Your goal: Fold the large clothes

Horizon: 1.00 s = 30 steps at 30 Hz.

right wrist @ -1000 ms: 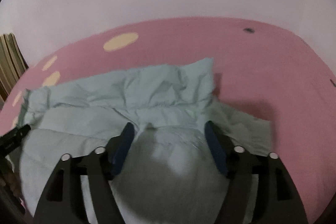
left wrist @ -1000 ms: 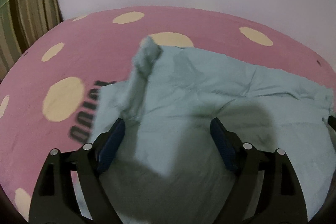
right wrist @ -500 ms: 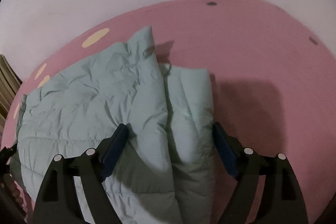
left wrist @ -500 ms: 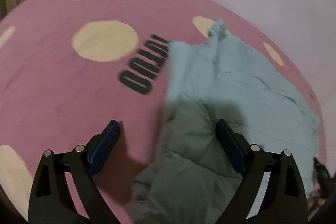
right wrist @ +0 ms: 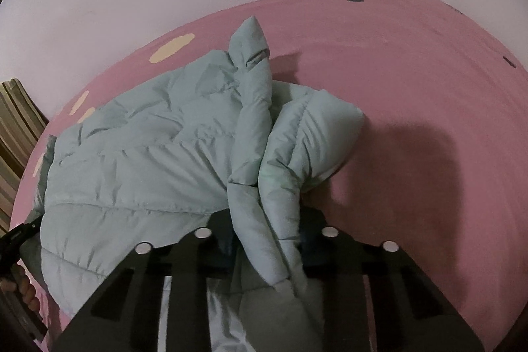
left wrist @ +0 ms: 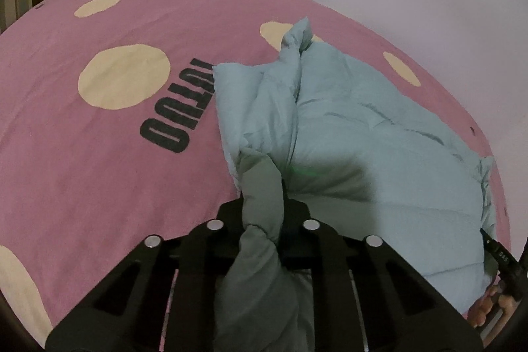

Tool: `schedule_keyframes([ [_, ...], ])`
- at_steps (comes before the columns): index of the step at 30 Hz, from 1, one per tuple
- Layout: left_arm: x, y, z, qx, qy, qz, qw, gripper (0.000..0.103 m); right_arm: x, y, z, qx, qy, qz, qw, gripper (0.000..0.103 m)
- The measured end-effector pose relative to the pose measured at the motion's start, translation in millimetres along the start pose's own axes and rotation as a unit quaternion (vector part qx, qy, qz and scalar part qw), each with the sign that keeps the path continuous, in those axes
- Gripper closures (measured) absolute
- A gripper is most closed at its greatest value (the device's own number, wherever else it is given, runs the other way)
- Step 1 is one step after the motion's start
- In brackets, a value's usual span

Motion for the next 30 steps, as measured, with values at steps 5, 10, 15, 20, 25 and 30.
schedule_keyframes([
  [5, 9, -3, -2, -0.006, -0.009, -0.003, 0.9999, 0.095, 11, 1, 1, -0.004, -0.009, -0.006, 1.000, 0.086],
  [10, 23, -2, 2, -0.003, -0.013, -0.003, 0.9999, 0.095, 22, 0, -3, -0.008, -0.014, -0.016, 1.000, 0.089],
  [15, 50, 3, 16, -0.005, -0.015, -0.002, 0.9999, 0.095, 48, -1, 11, -0.011, -0.014, -0.031, 0.999, 0.089],
  [20, 84, 15, 52, -0.003, -0.011, -0.001, 0.9999, 0.095, 83, -5, 44, -0.012, -0.009, -0.042, 0.999, 0.089],
  [25, 117, 34, 94, 0.015, -0.004, 0.002, 0.9999, 0.095, 112, -13, 79, -0.018, 0.000, -0.051, 0.999, 0.089],
  [30, 147, 50, 129, 0.022, 0.000, 0.002, 0.9998, 0.095, 139, -19, 116, -0.022, 0.005, -0.054, 0.998, 0.089],
])
Point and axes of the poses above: each gripper's, at about its wrist camera, not at the fingertips, and x roughly against the way its jaws point, y to its left, z to its underside, the point moved 2 cm from there along -x, roughly the way its jaws point
